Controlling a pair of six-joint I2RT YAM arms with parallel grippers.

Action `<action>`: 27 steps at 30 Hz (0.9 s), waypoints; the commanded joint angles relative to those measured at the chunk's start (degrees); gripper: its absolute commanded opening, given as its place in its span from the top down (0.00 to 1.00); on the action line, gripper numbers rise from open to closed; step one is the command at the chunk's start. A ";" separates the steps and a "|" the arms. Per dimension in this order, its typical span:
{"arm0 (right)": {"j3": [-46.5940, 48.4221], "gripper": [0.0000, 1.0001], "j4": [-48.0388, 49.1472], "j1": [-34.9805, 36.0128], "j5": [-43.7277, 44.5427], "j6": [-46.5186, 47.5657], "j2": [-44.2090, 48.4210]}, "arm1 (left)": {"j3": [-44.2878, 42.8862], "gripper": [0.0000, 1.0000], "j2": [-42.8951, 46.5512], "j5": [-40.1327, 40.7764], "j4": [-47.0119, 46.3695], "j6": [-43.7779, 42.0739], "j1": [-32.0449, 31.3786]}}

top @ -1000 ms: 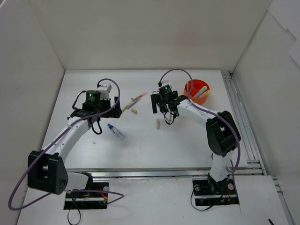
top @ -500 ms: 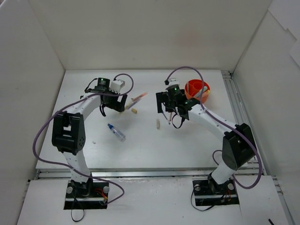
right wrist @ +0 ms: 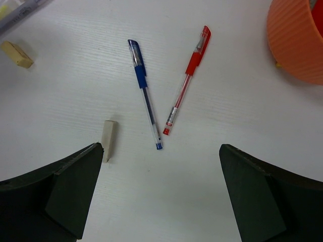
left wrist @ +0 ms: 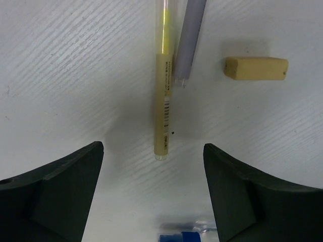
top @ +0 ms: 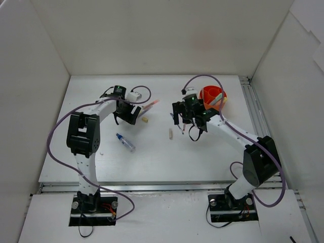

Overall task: Sort the stationery into containers
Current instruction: Pick up the pen from the center of the board.

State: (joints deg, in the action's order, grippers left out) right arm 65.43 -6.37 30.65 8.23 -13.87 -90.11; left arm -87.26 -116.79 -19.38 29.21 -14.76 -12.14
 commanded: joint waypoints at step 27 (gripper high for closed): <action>-6.89 0.02 0.57 -1.21 3.73 -0.81 11.26 | -0.37 1.00 3.84 -1.45 1.12 -1.15 -1.57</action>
State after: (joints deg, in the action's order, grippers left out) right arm 58.35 -7.16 29.65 11.14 -13.91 -81.65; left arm -88.82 -118.96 -20.73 31.59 -16.25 -13.50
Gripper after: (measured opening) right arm 0.978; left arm 0.074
